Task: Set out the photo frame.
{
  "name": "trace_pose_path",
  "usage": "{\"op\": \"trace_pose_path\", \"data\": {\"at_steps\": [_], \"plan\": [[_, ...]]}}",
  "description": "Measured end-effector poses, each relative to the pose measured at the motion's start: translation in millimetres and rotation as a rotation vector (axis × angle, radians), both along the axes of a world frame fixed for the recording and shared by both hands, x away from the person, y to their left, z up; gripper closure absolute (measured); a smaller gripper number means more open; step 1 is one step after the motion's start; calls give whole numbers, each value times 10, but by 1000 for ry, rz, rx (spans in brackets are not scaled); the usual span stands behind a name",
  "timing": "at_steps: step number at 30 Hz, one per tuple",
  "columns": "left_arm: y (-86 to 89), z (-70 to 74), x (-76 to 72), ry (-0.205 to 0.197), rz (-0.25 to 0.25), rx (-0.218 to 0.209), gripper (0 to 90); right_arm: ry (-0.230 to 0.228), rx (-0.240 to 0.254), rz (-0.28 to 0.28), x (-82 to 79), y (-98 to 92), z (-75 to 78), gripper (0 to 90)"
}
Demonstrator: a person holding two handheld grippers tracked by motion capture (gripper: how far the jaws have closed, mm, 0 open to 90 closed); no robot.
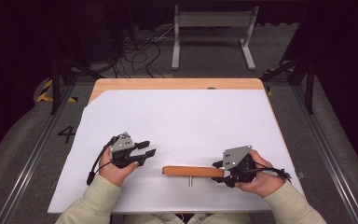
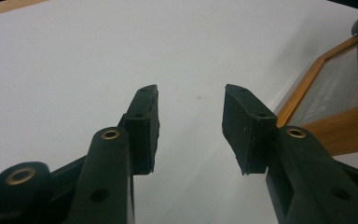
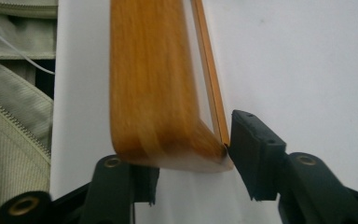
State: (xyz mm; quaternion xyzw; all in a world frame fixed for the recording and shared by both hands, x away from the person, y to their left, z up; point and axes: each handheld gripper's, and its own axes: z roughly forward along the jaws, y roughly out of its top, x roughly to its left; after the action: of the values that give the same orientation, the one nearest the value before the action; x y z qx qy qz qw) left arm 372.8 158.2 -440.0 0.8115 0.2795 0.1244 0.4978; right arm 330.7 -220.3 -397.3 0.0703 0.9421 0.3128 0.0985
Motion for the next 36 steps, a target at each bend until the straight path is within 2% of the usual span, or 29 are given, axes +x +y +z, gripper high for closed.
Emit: {"op": "trace_pose_path", "data": {"at_steps": [2,3,8,17,18,21,28,36], "plan": [[0,0,0,0,0,-1,561,2,4,-6,1,-16,0,513],[1,0,0,0,0,-2,560,15,18,-26,-13,-65,-11,532],[0,-3,6,7,-1,-4,562,15,24,-66,-39,-155,-40,611],[-28,-13,41,15,-15,-8,570,60,1,-122,-46,-270,-127,764],[-32,-15,43,17,-15,-10,570,61,-6,-113,-50,-276,-149,822],[-36,-20,53,21,-16,-13,570,85,-5,-98,-64,-259,-181,892],[-35,-22,57,26,-14,-11,565,123,12,-93,-52,-219,-257,900],[-37,-30,61,37,-10,-4,555,154,31,-117,-20,-214,-299,900]]}}
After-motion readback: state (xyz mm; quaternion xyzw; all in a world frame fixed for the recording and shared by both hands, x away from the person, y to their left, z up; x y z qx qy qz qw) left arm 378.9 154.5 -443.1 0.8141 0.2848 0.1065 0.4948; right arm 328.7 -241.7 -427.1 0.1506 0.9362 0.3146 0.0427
